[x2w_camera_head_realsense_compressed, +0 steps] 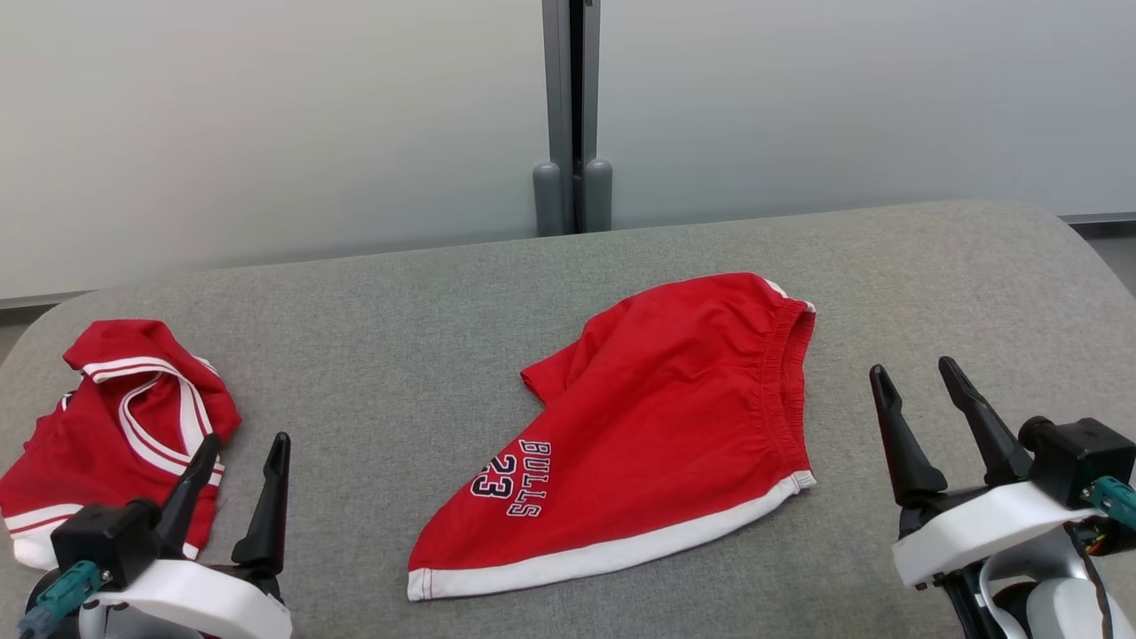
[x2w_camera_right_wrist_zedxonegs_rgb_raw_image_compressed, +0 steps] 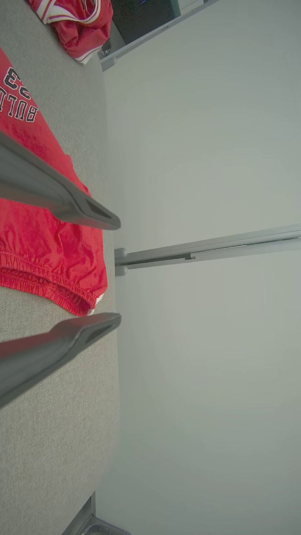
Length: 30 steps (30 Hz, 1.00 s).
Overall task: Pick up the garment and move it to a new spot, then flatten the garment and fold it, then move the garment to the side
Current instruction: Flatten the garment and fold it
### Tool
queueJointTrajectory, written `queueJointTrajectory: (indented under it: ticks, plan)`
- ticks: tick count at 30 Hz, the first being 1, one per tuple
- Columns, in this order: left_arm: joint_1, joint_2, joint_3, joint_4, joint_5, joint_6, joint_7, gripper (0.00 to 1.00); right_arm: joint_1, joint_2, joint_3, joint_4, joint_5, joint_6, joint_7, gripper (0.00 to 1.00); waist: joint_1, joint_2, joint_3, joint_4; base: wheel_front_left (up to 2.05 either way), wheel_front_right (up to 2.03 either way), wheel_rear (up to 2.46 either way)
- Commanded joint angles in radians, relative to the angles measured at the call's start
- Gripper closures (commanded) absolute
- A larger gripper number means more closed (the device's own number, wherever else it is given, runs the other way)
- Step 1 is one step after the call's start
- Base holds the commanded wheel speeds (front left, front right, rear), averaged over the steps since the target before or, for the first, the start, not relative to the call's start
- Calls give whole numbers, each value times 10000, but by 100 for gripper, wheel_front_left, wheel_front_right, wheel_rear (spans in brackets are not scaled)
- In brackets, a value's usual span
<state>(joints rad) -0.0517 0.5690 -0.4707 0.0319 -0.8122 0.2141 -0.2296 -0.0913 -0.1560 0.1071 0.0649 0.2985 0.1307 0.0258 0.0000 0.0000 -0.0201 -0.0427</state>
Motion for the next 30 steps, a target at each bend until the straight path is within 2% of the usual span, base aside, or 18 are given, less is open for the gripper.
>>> queueJointTrajectory:
  ticks: [1, 5, 17, 21, 30]
  plan:
    - [17, -55, 61, 39, 74, 81, -68, 0, 57, -20, -14, 60, -72, 0, -109, 0, 0, 0, -35, 11, 0, 0, 0]
    - [-165, -316, 330, 212, 460, 298, -277, 0, 191, 99, -39, 350, -287, 0, -405, 0, 0, 0, -119, 6, 0, 0, 0]
    - [-278, -960, 967, 1299, 1407, 91, -363, 0, -131, 428, 393, 1363, -430, 0, -1246, 0, 0, 0, -130, -264, 0, 0, 0]
    - [-118, -1208, 1091, 1275, 1570, 18, -364, 0, -220, 323, 435, 1546, -413, 0, -1190, 0, 0, 0, -137, -313, 0, 0, 0]
    - [301, -1344, 1154, 1139, 1679, -65, -353, 0, -219, 222, 417, 1531, -351, 0, -979, 0, 0, 0, -183, -347, 0, 0, 0]
